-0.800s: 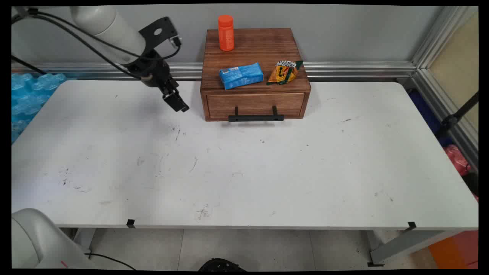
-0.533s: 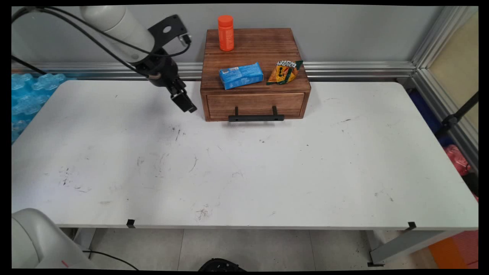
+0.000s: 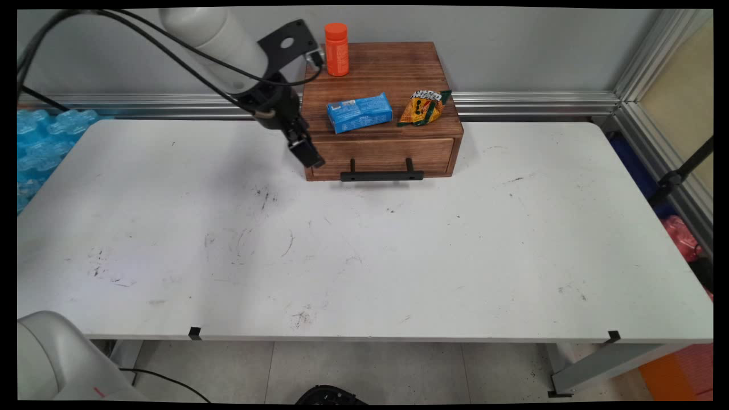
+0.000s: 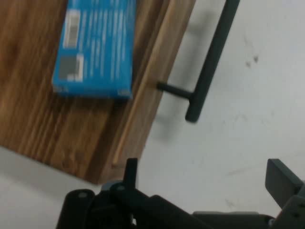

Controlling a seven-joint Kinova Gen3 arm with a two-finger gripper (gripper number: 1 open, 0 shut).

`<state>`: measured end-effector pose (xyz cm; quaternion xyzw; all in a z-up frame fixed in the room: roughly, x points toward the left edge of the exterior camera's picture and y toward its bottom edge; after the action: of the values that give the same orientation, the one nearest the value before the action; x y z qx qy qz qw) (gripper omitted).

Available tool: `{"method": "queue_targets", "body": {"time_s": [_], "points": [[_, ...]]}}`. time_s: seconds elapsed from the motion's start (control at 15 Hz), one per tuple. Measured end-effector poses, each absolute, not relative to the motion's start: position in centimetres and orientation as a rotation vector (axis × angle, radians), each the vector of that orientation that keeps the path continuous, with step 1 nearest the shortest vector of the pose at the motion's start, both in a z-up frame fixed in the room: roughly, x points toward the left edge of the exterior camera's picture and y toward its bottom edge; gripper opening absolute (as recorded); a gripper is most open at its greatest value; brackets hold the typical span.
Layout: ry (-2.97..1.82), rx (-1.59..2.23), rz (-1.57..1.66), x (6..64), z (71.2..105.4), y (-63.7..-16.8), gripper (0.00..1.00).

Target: Open the drawer

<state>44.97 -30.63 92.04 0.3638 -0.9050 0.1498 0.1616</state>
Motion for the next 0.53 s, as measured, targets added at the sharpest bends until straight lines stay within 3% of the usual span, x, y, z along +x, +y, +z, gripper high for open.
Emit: {"method": "queue_targets", "body": {"time_s": [0.53], "points": [[-2.566,1.015,0.498,41.4,90.2,-31.8,1.0]]}}
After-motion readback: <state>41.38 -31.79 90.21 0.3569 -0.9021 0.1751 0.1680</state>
